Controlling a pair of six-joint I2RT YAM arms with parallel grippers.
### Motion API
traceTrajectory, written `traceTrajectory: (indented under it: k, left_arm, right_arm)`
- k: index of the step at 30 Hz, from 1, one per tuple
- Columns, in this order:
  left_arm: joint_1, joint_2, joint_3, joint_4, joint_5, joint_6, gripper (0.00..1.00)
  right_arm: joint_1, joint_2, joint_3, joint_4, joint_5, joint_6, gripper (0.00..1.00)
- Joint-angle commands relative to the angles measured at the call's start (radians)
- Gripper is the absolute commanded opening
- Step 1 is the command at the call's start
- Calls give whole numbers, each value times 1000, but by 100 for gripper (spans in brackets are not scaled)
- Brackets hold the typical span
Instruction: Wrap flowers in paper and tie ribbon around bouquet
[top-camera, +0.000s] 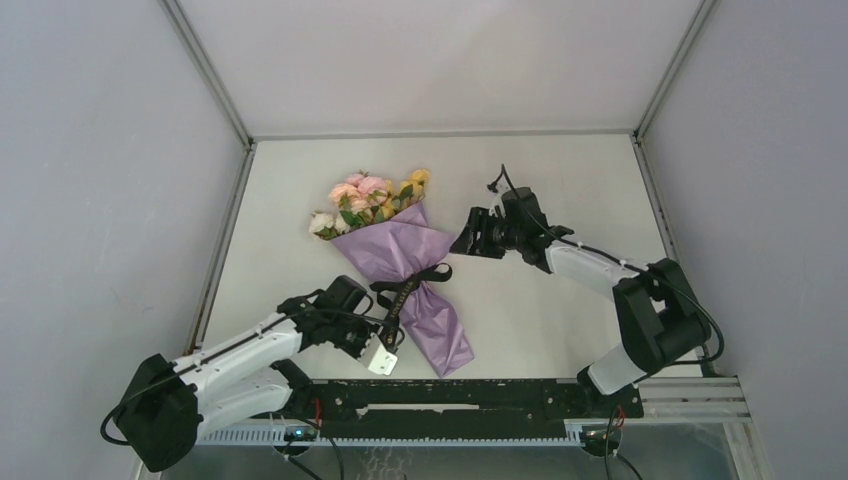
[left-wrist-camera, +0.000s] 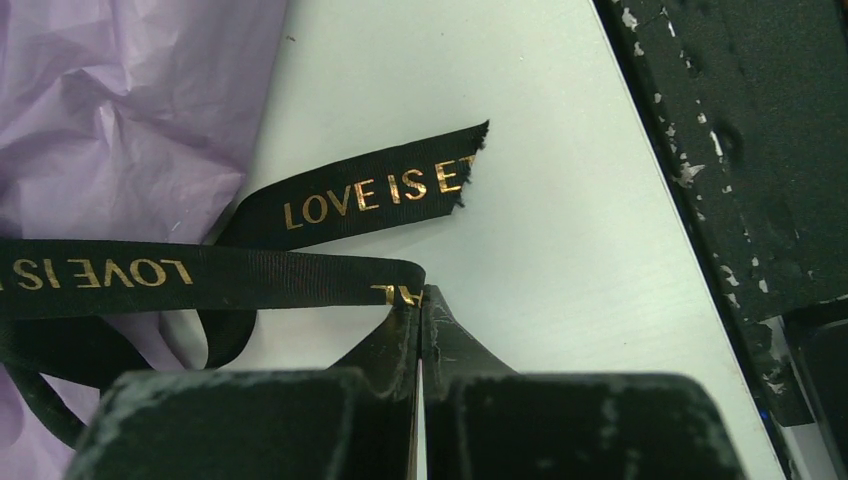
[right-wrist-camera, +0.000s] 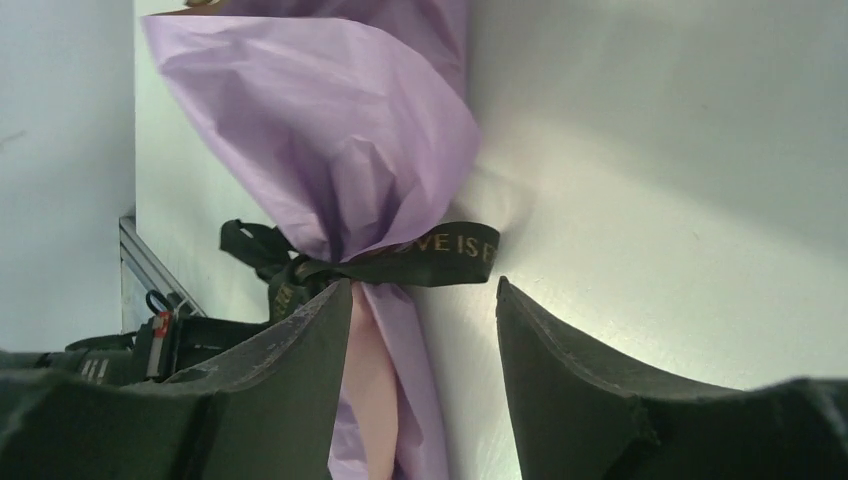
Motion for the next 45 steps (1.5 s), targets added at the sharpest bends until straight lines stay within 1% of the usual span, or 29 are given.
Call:
traceTrajectory:
  k: [1, 3, 4, 7, 11, 13, 15, 18, 20, 21, 24, 25, 26, 27, 29, 30, 32, 35, 37, 40, 41, 42, 45]
  left_arm:
    - [4, 2, 9, 33, 9, 34, 0]
    - [5, 3, 12, 29, 3, 33, 2]
    - [4, 1, 12, 26, -4, 34, 4]
    - [6, -13, 18, -4, -16, 43, 22]
    - [27, -44, 55, -118, -6, 90, 40]
    - [67, -61, 86, -173, 6, 110, 44]
    - [142, -67, 126, -177, 37, 107, 44]
    - [280, -31, 203, -109, 93, 38, 42]
    - [341, -11, 226, -27, 114, -16, 42]
    - [355, -5, 222, 10, 115, -19, 44]
    - [358, 7, 180, 127, 127, -16, 68]
    - [358, 13, 167, 158, 144, -12, 74]
    - [356, 22, 154, 187, 161, -8, 78]
    - [350, 33, 141, 222, 172, -8, 79]
    - [324, 59, 102, 315, 141, -24, 78]
    - [314, 70, 86, 365, 124, -38, 76]
    - [306, 89, 66, 441, 109, -39, 70]
    - [299, 116, 46, 475, 103, 10, 60]
    - [297, 128, 29, 499, 97, 44, 47]
    - [297, 132, 19, 561, 77, 59, 12]
    - [296, 130, 22, 584, 67, 49, 2]
    - [297, 127, 30, 605, 59, 36, 0]
    - [299, 120, 62, 642, 54, -4, 0]
  right_arm:
    - [-3, 79, 1, 68, -1, 102, 64]
    - [1, 121, 1, 111, -35, 130, 65]
    - [4, 138, 1, 128, -50, 141, 65]
    - [19, 192, 1, 176, -88, 170, 65]
    - [26, 232, 1, 215, -103, 201, 66]
    - [29, 247, -6, 239, -111, 218, 66]
    - [28, 262, -21, 275, -129, 245, 65]
    - [35, 276, -39, 302, -137, 264, 63]
    - [39, 278, -47, 298, -134, 266, 63]
    - [41, 278, -50, 292, -128, 265, 62]
    - [46, 284, -52, 271, -108, 259, 63]
    - [48, 289, -52, 266, -102, 257, 63]
    - [48, 291, -52, 262, -97, 255, 63]
    - [49, 294, -52, 259, -96, 253, 63]
    - [50, 302, -52, 261, -105, 253, 59]
    - [49, 303, -52, 264, -111, 254, 53]
    - [47, 305, -52, 273, -125, 254, 38]
    - [44, 307, -52, 297, -151, 262, 13]
    - [40, 302, -52, 307, -162, 263, 0]
    - [25, 269, -60, 290, -164, 244, 0]
    - [20, 252, -68, 283, -160, 233, 0]
    - [14, 233, -78, 273, -155, 217, 0]
    - [19, 181, -95, 217, -139, 154, 0]
